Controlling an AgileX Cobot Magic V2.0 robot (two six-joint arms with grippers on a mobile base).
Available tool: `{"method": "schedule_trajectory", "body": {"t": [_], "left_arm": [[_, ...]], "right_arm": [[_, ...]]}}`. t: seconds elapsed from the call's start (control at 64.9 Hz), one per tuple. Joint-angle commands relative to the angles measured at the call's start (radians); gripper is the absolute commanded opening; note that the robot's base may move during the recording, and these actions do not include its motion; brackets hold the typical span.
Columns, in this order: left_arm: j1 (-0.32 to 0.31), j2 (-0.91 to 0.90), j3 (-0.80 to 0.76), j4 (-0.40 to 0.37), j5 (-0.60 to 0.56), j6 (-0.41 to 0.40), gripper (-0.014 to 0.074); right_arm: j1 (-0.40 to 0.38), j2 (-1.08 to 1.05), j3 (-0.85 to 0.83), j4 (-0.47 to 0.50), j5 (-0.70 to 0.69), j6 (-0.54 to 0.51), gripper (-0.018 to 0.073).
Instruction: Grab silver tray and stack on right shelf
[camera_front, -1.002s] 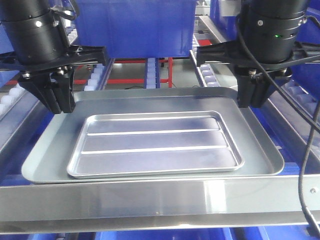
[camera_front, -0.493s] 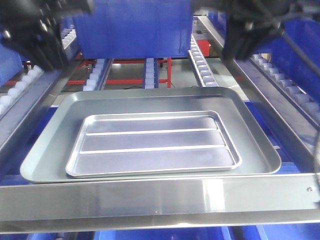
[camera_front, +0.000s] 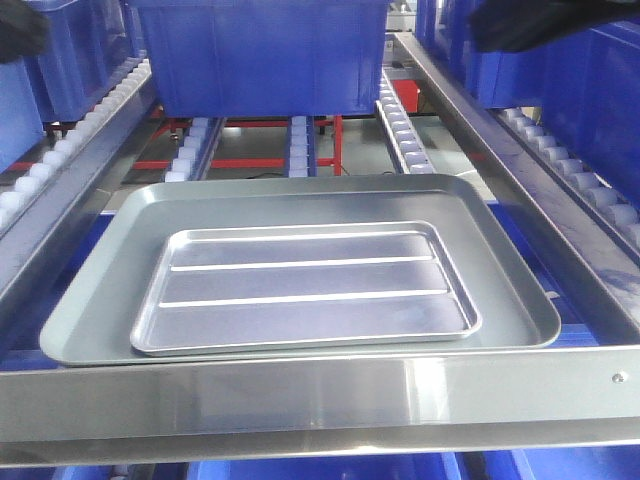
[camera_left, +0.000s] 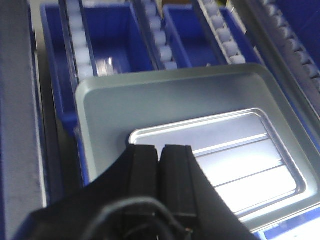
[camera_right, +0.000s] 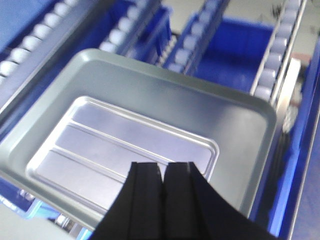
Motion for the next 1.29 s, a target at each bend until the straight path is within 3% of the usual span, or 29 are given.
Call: {"method": "schedule_trajectory", "body": {"t": [0.0,0.123,0.293,0.447,0.94,1.017,1.125,1.171,1.279], "left_arm": [[-0.008,-0.113,0.062,0.062,-0.162,0.003,-0.0082],[-0.008,-0.274,0.173,0.089,-0.199,0.003,-0.0082],[-0.008,-0.43,0.224,0.089,-0.199,0.003,-0.0082],[-0.008,-0.444,0.224,0.089,-0.247,0.003,-0.0082],[-0.008,-0.444,0.224,0.089,-0.248,0.003,-0.0082],[-0.008,-0.444,0.224,0.089,-0.249,0.003,-0.0082],[-0.008,-0.444,0.224,0.089,-0.249,0.003,-0.0082],[-0.008,-0.444,0.224,0.089,-0.249,0.003,-0.0082],[-0.008,-0.444,0.224,0.089,-0.249,0.003,-0.0082]], "right_arm": [[0.001,-0.105,0.062,-0.073,-0.181,-0.013,0.005],[0.001,-0.231,0.193,-0.14,-0.301,-0.013,0.005],[0.0,-0.345,0.253,-0.146,-0.383,-0.013,0.005],[0.0,-0.352,0.253,-0.146,-0.435,-0.013,0.005],[0.0,-0.364,0.28,-0.141,-0.432,-0.012,0.005],[-0.037,-0.412,0.333,-0.07,-0.396,-0.016,0.005],[-0.193,-0.576,0.449,0.043,-0.435,-0.03,0.005],[-0.257,-0.641,0.487,0.106,-0.438,-0.094,0.005],[-0.383,-0.793,0.578,0.324,-0.441,-0.393,0.005]]}}
